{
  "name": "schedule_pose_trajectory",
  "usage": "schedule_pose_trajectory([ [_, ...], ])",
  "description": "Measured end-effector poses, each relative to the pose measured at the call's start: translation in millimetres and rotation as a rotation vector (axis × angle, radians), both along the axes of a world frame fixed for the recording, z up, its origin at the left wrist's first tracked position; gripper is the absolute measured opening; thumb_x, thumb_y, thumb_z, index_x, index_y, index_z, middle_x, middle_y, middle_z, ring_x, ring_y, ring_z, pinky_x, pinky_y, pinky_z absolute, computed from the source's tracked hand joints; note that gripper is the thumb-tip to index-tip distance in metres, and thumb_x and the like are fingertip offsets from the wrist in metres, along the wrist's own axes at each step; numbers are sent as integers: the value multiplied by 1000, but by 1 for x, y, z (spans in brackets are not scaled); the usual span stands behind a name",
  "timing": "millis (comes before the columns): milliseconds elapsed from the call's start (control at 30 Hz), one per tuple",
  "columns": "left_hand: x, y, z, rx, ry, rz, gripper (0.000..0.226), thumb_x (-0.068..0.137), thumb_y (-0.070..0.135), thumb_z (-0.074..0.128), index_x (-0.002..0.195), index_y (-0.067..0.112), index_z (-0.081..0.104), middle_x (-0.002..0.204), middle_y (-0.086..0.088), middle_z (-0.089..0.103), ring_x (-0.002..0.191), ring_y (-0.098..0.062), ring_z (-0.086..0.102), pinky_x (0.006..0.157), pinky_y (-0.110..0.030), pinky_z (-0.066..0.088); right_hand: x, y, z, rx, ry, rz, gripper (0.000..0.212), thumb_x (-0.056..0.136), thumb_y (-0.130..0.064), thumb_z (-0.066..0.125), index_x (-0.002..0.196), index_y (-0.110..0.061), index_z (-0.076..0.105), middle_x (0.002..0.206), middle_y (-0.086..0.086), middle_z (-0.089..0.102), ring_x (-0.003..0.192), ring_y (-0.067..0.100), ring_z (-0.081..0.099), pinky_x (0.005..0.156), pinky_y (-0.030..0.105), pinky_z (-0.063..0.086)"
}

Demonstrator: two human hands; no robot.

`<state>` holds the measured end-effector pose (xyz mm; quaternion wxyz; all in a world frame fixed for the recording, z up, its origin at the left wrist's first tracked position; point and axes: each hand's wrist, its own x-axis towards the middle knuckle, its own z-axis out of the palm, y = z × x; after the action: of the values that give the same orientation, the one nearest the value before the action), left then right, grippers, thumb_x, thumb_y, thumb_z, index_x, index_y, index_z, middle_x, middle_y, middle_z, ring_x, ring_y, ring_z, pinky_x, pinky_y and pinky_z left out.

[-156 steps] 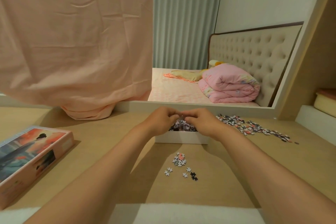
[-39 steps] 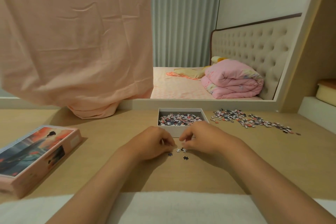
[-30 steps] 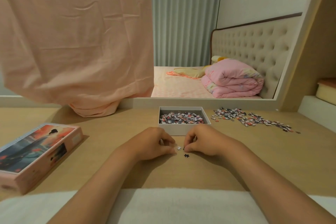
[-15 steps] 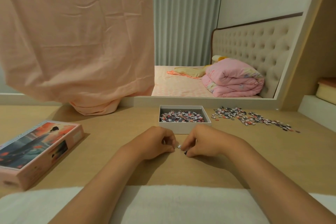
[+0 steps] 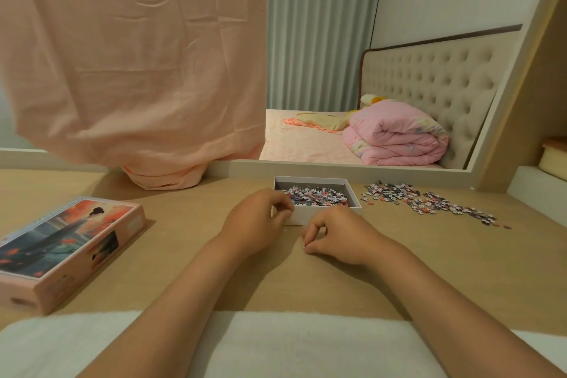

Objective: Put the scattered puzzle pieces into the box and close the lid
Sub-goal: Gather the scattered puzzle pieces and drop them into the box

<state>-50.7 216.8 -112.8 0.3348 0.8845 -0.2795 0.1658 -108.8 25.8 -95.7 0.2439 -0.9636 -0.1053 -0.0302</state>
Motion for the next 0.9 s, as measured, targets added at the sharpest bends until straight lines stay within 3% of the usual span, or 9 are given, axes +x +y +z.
schedule_pose_trajectory([
  [133,10,-4,11,-131,-54,48,8,90,28,64,93,33,68,87,15,64,67,1,50,67,-26,44,2,2,2,-19,-15,42,5,77,-23,82,80,-21,79,74,-21,70,66,-12,59,58,7,38],
  [400,38,-33,14,-30,-55,41,17,91,27,62,104,30,73,97,5,67,95,-17,57,81,-33,45,6,-4,6,97,6,32,9,75,-13,78,74,-22,76,72,-8,73,54,-3,58,57,12,45],
  [533,46,-39,-6,117,-142,46,25,97,35,51,114,34,70,112,7,62,108,-19,47,90,-33,34,29,-17,18,374,-188,-177,15,73,-12,84,69,-23,75,68,-8,73,56,-1,59,59,18,49],
  [600,50,-37,-11,104,-146,35,27,99,37,48,117,34,69,116,10,60,111,-17,43,95,-33,32,43,-24,23,400,-277,-249,14,74,-17,85,71,-28,76,66,-12,72,56,-6,57,63,20,48],
  [667,52,-34,-12,80,-143,21,29,99,41,47,120,35,66,120,12,58,114,-16,42,99,-33,31,54,-30,22,316,-289,-264,9,78,-26,82,76,-33,77,69,-15,72,59,-6,57,65,25,47],
  [733,52,-34,-13,86,-129,13,33,98,46,46,125,35,63,124,12,57,118,-15,40,103,-34,31,61,-34,19,175,-259,-248,3,84,-36,75,82,-37,78,83,-18,73,74,-4,60,74,30,51],
  [800,51,-36,-13,128,-119,14,38,98,50,44,131,37,58,130,12,54,124,-13,37,105,-33,27,65,-34,16,43,-233,-234,11,89,-43,67,90,-39,77,98,-15,72,93,7,63,85,36,51],
  [900,48,-39,-12,209,-122,29,45,98,53,40,139,37,48,141,11,47,133,-13,31,108,-34,22,67,-35,15,-77,-243,-242,21,93,-49,58,104,-41,75,109,-13,65,103,13,58,87,37,48],
])
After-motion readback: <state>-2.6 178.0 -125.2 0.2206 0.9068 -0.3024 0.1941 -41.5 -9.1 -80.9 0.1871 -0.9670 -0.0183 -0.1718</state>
